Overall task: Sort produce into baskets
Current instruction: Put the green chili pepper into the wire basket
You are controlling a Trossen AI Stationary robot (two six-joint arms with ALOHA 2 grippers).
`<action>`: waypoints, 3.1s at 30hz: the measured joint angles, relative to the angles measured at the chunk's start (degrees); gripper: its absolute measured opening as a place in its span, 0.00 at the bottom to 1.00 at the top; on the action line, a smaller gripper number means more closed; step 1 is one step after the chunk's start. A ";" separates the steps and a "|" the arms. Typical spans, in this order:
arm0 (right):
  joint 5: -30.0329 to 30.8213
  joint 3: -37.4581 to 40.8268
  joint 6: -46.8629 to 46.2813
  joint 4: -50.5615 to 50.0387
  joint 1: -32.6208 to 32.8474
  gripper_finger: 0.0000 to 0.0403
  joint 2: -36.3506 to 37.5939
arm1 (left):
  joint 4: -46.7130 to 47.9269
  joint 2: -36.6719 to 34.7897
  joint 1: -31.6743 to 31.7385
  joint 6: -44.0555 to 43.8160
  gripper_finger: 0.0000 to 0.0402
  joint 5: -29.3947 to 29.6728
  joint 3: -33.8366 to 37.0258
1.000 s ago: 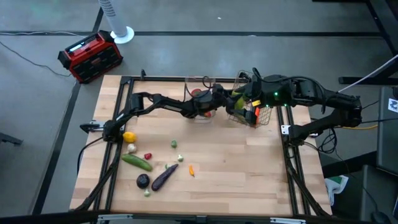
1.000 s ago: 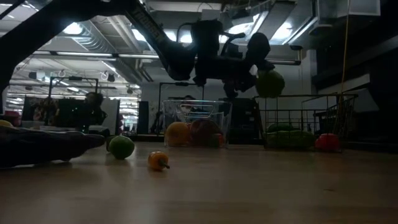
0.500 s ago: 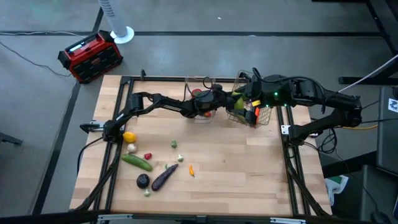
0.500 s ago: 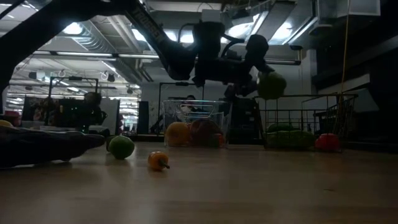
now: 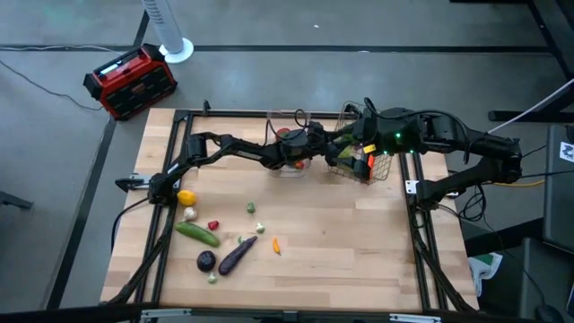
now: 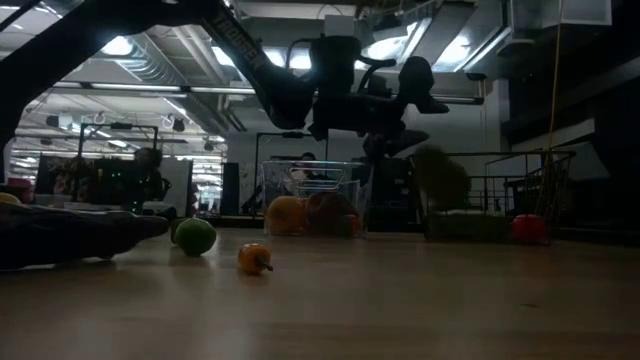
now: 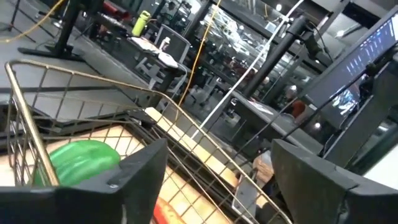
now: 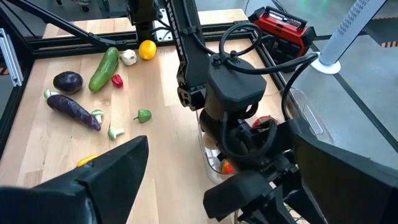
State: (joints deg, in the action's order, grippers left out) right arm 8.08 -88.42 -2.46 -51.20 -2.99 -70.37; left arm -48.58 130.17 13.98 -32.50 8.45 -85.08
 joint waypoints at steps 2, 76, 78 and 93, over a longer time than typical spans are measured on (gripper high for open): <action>0.00 0.00 0.01 0.00 0.01 0.99 0.00 | -0.02 -0.02 0.00 1.24 0.74 0.00 0.00; -8.31 0.02 -1.71 -4.13 0.03 0.99 -21.92 | 83.89 -33.07 -22.60 -5.48 0.58 2.61 33.23; -8.31 0.02 -1.71 -4.15 0.01 0.99 -21.92 | 83.67 -33.07 -22.60 -6.27 0.54 2.25 33.45; -8.31 0.02 -0.11 -4.17 0.01 0.99 -21.90 | 72.98 -33.07 -22.60 -5.71 0.25 2.01 33.62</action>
State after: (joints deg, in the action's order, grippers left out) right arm -0.23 -88.40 -2.56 -55.37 -2.98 -92.27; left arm 24.41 97.10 -8.62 -38.22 10.46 -51.46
